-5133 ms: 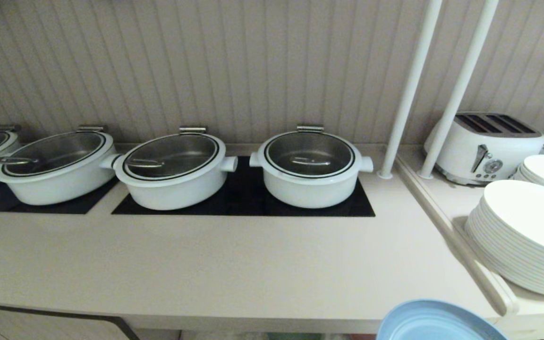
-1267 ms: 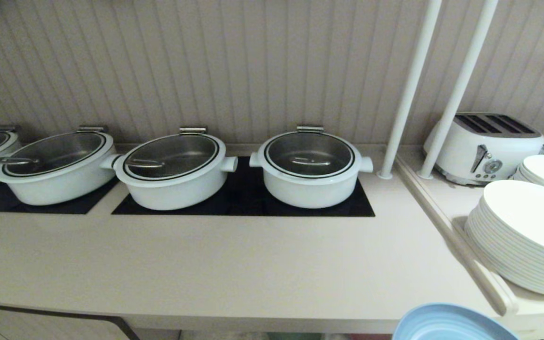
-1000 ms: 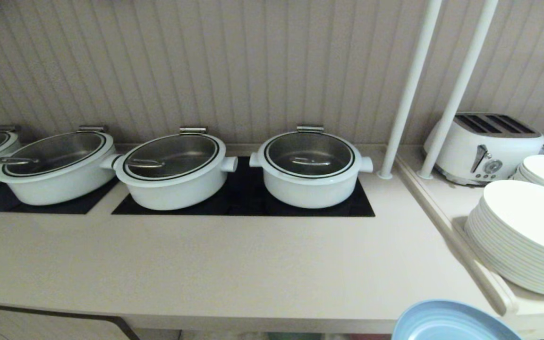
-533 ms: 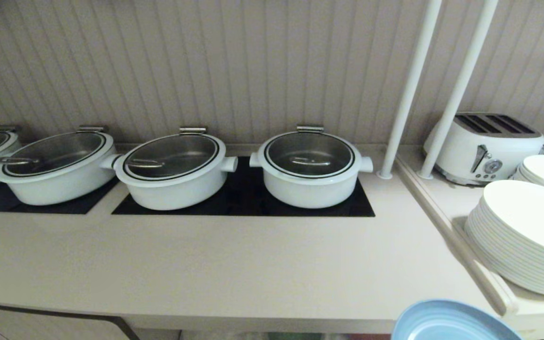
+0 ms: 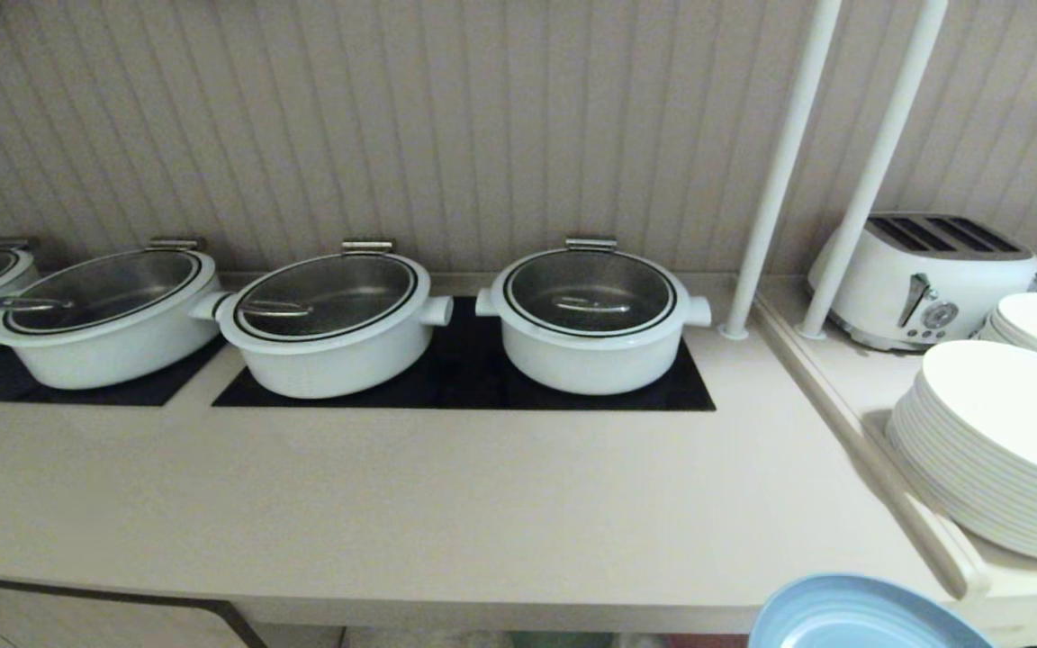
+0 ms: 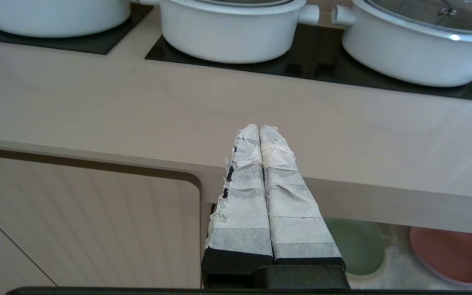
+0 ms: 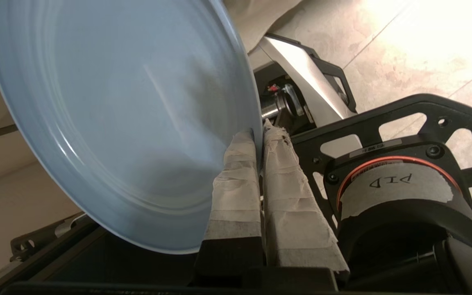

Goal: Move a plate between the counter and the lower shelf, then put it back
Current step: Put the plate in the cupboard

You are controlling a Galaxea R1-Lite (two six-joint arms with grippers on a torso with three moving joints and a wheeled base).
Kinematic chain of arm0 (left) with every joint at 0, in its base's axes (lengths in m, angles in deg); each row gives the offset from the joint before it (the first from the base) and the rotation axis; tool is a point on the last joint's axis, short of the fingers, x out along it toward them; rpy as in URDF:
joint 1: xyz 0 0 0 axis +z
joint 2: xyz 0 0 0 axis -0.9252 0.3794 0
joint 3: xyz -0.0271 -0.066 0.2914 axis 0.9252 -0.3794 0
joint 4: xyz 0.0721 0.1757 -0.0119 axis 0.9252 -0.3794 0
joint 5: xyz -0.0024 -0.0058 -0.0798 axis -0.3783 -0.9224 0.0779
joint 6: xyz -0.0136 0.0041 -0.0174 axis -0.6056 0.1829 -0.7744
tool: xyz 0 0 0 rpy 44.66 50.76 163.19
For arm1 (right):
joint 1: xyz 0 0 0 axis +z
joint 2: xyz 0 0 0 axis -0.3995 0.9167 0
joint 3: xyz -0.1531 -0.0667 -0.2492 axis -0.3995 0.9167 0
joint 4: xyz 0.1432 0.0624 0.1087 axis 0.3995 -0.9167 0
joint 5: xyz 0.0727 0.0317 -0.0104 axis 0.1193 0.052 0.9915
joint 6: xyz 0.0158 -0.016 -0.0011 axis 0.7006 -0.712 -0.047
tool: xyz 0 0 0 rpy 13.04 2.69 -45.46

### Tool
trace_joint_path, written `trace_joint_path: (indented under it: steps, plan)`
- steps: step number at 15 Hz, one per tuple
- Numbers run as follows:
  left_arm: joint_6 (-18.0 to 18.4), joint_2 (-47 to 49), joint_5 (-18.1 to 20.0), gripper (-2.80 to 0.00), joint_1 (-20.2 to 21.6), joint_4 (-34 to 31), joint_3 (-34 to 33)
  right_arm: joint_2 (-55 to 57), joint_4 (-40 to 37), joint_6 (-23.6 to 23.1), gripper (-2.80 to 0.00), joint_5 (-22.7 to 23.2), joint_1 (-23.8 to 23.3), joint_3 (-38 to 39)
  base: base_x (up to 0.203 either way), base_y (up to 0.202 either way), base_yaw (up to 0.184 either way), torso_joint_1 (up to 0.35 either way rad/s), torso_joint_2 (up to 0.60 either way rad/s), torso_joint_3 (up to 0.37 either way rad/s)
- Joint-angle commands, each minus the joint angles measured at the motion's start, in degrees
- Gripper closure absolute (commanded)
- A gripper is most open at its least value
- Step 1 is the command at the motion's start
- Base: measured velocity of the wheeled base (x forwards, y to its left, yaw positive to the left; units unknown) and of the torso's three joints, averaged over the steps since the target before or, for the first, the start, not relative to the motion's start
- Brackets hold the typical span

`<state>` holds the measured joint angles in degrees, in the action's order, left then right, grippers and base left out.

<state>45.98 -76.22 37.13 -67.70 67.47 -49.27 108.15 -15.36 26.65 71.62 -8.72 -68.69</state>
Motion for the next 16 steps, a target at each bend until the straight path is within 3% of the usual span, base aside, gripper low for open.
trace_joint_path:
  steps: [1, 16]
  plan:
    - [-0.06, -0.02, -0.03, 0.00, 0.00, 0.05, -0.02, 0.14, -0.15, 0.34, 0.00, 0.03, 0.03, -0.02, 0.000, 0.000, 0.000, -0.065, 0.15, 0.071]
    - [-0.06, -0.02, -0.03, 0.00, 0.00, 0.05, -0.02, -0.04, -0.24, 0.36, 0.00, 0.07, 0.03, 0.05, 0.000, 0.000, 0.000, -0.116, 0.24, 0.121]
